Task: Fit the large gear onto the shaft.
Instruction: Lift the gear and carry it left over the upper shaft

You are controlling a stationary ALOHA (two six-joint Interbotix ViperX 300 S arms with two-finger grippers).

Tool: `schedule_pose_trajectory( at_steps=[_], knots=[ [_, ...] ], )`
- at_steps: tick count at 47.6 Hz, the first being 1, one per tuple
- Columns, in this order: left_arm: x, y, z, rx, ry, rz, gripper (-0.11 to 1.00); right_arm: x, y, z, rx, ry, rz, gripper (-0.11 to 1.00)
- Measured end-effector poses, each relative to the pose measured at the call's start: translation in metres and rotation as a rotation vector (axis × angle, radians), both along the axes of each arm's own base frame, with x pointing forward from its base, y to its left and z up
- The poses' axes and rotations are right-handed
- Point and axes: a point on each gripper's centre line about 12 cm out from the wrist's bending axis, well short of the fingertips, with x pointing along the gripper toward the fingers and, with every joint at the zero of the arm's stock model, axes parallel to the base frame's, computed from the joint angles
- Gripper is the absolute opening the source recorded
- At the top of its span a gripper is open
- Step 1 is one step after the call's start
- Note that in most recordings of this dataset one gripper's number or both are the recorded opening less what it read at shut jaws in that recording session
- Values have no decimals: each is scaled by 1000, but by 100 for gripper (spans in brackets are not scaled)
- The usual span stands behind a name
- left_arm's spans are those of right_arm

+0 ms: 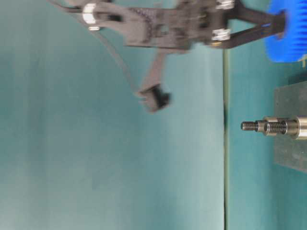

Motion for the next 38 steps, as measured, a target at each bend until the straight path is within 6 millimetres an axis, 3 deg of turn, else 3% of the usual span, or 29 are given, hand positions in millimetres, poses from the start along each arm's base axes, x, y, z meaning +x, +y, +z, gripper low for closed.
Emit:
schedule_pose_trajectory(
  at_steps=[16,26,38],
  knots=[
    [-5,0,3,0,-18,0,0,40,-6,63,-2,-58,26,49],
    [-13,0,5,-1,-44,0,0,73,-13,66,-3,-65,34,49],
    [-21,1,9,-6,-52,2,0,96,-21,48,-2,-49,28,49]
  ],
)
